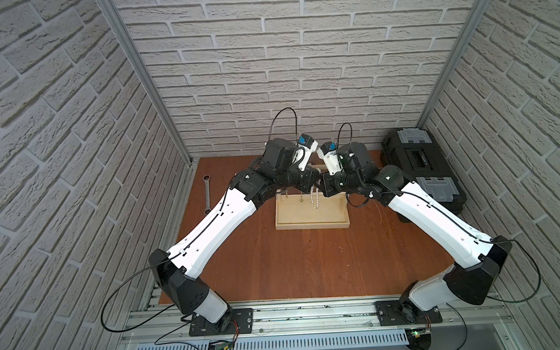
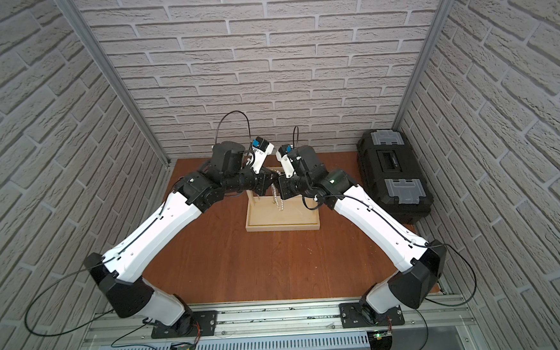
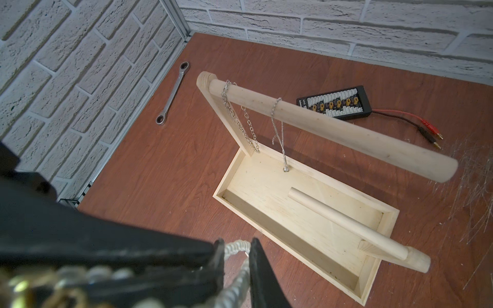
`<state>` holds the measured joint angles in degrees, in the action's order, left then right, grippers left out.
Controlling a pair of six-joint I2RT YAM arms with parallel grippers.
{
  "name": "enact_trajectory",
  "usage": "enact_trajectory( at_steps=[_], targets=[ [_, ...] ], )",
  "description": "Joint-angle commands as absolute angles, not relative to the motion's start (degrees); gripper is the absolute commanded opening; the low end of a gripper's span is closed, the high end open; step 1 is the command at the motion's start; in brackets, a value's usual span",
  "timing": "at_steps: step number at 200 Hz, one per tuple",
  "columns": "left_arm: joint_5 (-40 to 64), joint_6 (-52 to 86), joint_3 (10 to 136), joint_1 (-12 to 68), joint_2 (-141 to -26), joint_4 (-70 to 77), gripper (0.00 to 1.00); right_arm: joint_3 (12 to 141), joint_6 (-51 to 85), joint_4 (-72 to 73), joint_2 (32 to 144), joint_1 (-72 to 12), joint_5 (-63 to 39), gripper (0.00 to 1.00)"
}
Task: Hang the necklace on the jewelry display stand
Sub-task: Pick up the necklace from the center of the board.
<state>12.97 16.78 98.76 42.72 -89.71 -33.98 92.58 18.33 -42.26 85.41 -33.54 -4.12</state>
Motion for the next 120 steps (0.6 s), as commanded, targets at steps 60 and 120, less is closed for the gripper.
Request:
enact_trajectory(
  at_steps=[60,120],
  targets=[
    [12.7,16.1,107.2,43.2,-97.9,-34.9,0.10,96.8,13.9,-37.1,85.6,-29.3,1.9,0.19],
    [13.2,16.5,114.3,42.7,-104.2,-34.9,0.10,98.8,11.8,-36.0,88.5,-26.3,3.4,0.18]
  ],
)
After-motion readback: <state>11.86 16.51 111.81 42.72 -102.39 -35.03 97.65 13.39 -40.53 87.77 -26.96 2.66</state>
